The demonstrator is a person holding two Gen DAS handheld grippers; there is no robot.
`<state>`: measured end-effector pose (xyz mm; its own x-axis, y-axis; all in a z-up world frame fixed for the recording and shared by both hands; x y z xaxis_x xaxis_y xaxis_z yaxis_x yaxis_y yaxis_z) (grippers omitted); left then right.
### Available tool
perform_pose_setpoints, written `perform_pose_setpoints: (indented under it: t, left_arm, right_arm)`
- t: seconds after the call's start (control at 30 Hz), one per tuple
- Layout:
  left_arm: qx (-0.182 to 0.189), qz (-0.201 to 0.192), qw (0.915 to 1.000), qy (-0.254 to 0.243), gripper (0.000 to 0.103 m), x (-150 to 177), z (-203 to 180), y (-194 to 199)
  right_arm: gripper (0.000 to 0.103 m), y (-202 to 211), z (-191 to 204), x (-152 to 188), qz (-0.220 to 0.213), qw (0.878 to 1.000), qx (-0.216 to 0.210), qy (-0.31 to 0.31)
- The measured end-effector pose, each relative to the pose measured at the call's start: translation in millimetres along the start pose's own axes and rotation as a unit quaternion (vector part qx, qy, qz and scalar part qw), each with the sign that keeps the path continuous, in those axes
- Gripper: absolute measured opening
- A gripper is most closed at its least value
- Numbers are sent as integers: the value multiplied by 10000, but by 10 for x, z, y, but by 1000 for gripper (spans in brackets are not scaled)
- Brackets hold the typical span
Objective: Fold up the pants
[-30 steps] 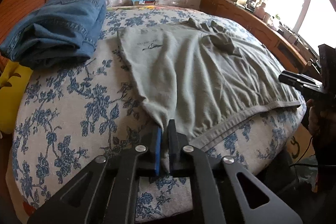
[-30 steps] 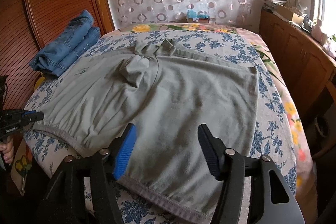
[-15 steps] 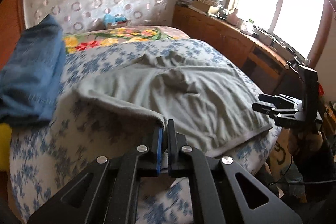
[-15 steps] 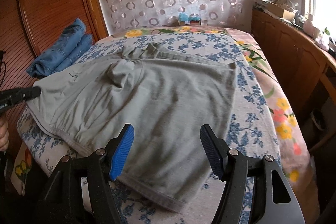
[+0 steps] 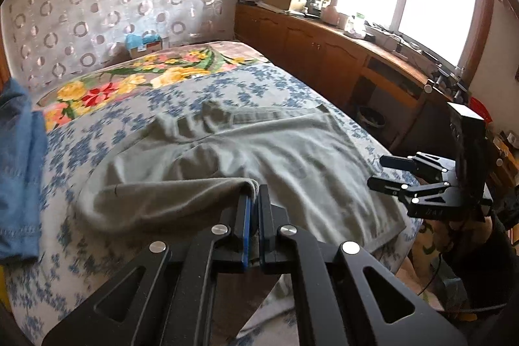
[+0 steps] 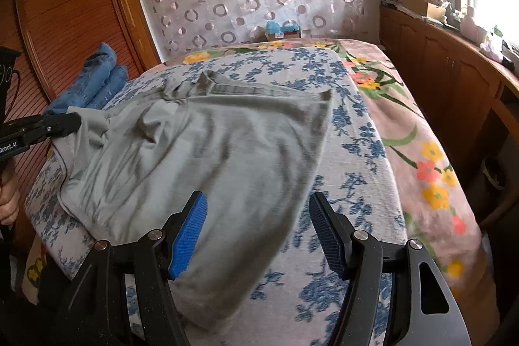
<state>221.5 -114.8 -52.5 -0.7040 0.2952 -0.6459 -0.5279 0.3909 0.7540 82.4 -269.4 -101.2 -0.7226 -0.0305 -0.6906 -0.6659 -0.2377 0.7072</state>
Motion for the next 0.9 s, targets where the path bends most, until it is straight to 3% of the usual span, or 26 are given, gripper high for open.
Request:
perform_pose_setpoints:
  t: [0.2, 0.5, 0.6, 0.67, 0.7, 0.9]
  left_arm:
    - [117, 63, 9998, -127, 4, -194, -202, -182]
    - [142, 259, 9992, -253, 5, -200, -252, -371]
    - [107, 278, 9992, -281, 18, -171, -237, -345]
    - [82, 229, 9993, -283, 43, -151, -211, -283]
    - [91, 187, 9994, -266, 47, -145, -194, -245]
    - [28, -12, 9999, -127, 51, -70, -20, -6]
  right_arm:
    - [67, -13, -119, -36, 32, 10000, -12, -86]
    - [67, -27, -146, -54, 55, 9998, 70, -168]
    - [67, -46, -125, -23, 64, 9998, 93, -185]
    - [67, -79, -102, -26, 84, 9997, 101, -202]
    - [67, -92, -74, -32, 86, 9997, 99, -200]
    - [67, -109, 75, -95, 37, 9999, 106, -38]
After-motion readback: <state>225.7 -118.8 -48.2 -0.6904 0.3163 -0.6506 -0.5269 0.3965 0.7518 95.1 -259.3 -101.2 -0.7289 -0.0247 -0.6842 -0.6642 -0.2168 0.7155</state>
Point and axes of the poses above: each gripper's, at about its wrist camera, not at the fingertips, and y roughly against the way its jaws point, z to its left, x to its underside, the point moved 5 cm from there along -y, roughly the way its jaws point, and after that the axes turned 5 degrees about z, right-handed, at the moved point
